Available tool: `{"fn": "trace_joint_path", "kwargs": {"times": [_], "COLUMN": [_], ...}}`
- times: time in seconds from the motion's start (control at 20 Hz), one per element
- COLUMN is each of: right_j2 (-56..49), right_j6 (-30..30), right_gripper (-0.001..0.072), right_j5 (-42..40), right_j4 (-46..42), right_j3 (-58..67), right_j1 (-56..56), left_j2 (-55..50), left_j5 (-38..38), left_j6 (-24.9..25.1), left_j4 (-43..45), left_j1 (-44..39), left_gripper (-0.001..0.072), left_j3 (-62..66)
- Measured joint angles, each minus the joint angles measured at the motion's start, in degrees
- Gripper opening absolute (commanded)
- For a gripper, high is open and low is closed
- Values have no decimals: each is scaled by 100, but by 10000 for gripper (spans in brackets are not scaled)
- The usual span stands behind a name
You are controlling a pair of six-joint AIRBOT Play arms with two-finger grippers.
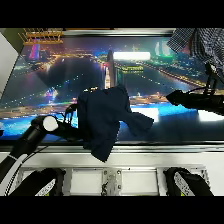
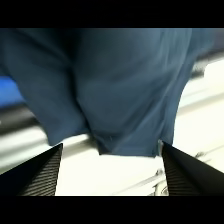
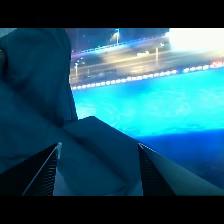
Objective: Fold the clothes and pants, and hang the long-sleeved shirts on hangers.
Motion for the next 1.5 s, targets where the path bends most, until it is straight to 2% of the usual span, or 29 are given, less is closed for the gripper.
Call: {"fn": "trace_joint_path", "kwargs": {"times": [0.15,0.2,0.3,0.35,0.4,0.45,0.65,0.8,1.15,1.4,1.5], "right_j2": [-48,-57,-66,-68,-72,-76,-247,-693,-2745,-4113,-4422], "right_j6": [0,0,-2,0,0,0,-83,-251,-584,-686,-691], "right_gripper": [529,529,529,529,529,529,529,529,528,526,420], "right_j5": [0,0,2,0,2,2,48,90,-610,-868,-905], "right_j4": [61,74,81,85,85,94,98,101,304,741,927], "right_j3": [0,0,0,0,0,0,2,2,354,999,1176], "right_j1": [0,0,0,0,0,0,50,306,1539,2406,2697], "left_j2": [-232,-396,-756,-933,-1117,-1270,-1547,-1213,-55,243,278], "left_j5": [315,396,476,511,533,549,437,142,-164,-157,-133], "left_j6": [-356,-472,-627,-678,-721,-743,-793,-815,-811,-802,-802], "left_j4": [114,210,398,476,533,584,1069,1637,2072,2138,2155], "left_j1": [-675,-855,-1123,-1226,-1320,-1386,-1344,-822,715,1051,1091], "left_gripper": [651,612,610,384,73,7,8,8,8,8,8], "left_j3": [-284,-293,-208,-136,-50,26,361,713,1056,1086,1091]}}
